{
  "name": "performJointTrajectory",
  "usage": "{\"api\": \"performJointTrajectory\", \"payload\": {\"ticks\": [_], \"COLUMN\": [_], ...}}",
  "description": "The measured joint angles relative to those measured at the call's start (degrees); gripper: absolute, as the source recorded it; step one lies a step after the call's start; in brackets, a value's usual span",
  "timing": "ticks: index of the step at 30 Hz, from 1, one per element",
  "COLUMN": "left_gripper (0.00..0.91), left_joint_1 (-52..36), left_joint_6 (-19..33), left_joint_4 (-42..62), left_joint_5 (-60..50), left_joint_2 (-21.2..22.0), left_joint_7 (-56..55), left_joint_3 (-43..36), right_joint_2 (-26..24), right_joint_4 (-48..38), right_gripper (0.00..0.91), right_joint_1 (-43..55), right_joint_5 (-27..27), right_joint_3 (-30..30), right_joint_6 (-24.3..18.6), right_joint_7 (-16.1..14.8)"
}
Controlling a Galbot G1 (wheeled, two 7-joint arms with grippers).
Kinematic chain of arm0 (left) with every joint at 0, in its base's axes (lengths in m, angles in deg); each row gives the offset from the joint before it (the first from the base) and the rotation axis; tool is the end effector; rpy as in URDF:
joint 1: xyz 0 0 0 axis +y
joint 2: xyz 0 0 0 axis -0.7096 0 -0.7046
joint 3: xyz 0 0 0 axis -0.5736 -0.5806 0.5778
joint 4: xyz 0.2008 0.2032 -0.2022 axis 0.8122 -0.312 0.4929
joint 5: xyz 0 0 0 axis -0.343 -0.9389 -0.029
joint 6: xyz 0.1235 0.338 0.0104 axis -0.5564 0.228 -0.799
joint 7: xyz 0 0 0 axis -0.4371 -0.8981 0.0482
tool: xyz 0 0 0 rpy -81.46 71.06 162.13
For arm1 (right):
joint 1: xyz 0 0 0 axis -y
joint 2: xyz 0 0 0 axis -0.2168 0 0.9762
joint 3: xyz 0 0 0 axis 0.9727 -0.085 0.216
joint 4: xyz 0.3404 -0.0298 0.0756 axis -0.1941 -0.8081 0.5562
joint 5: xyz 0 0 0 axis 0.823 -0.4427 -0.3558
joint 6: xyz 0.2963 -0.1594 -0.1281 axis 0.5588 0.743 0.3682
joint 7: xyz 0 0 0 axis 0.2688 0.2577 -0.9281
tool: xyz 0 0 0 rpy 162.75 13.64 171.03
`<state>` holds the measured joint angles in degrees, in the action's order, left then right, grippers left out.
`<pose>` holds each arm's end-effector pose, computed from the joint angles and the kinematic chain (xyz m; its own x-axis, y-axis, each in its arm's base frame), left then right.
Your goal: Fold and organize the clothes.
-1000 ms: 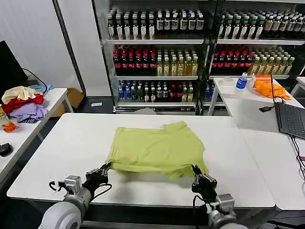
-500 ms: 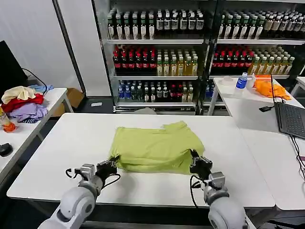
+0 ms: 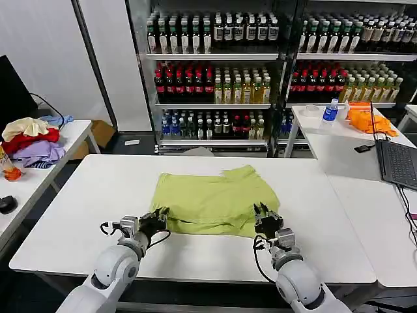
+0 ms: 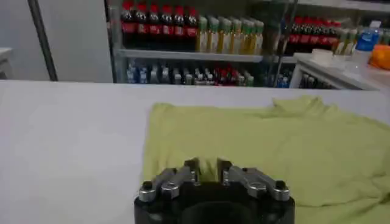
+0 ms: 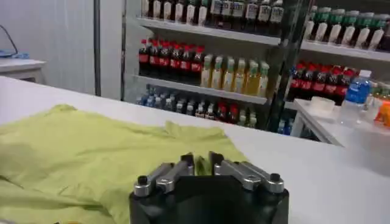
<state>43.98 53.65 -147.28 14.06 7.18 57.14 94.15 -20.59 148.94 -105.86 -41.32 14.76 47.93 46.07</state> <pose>0.3358 0.0283 -0.2803 -0.8783 0.1862 0.4403 0.1725 0.9824 -0.0713 0.3026 0.0093 -0.2835 -0.9533 -0.1513 0.2613 -0.1934 0.9705 -0.1437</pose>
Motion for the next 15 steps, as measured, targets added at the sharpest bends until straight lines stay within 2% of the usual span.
{"api": "performJointTrajectory", "payload": {"ticks": [8, 15], "left_gripper": [0.907, 0.907], "left_joint_1": [1.26, 1.37], "left_joint_6": [0.68, 0.72], "left_joint_4": [-0.07, 1.37], "left_joint_5": [0.01, 0.53], "left_joint_2": [-0.28, -0.84], "left_joint_7": [-0.05, -0.29], "left_joint_3": [1.30, 1.93], "right_joint_2": [-0.25, 0.02], "right_joint_4": [1.54, 3.30], "right_gripper": [0.907, 0.907], "right_joint_1": [-2.30, -5.89], "right_joint_5": [-0.09, 1.01], "right_joint_3": [1.88, 4.11], "right_joint_6": [0.03, 1.57], "right_joint_7": [0.07, 1.56]}}
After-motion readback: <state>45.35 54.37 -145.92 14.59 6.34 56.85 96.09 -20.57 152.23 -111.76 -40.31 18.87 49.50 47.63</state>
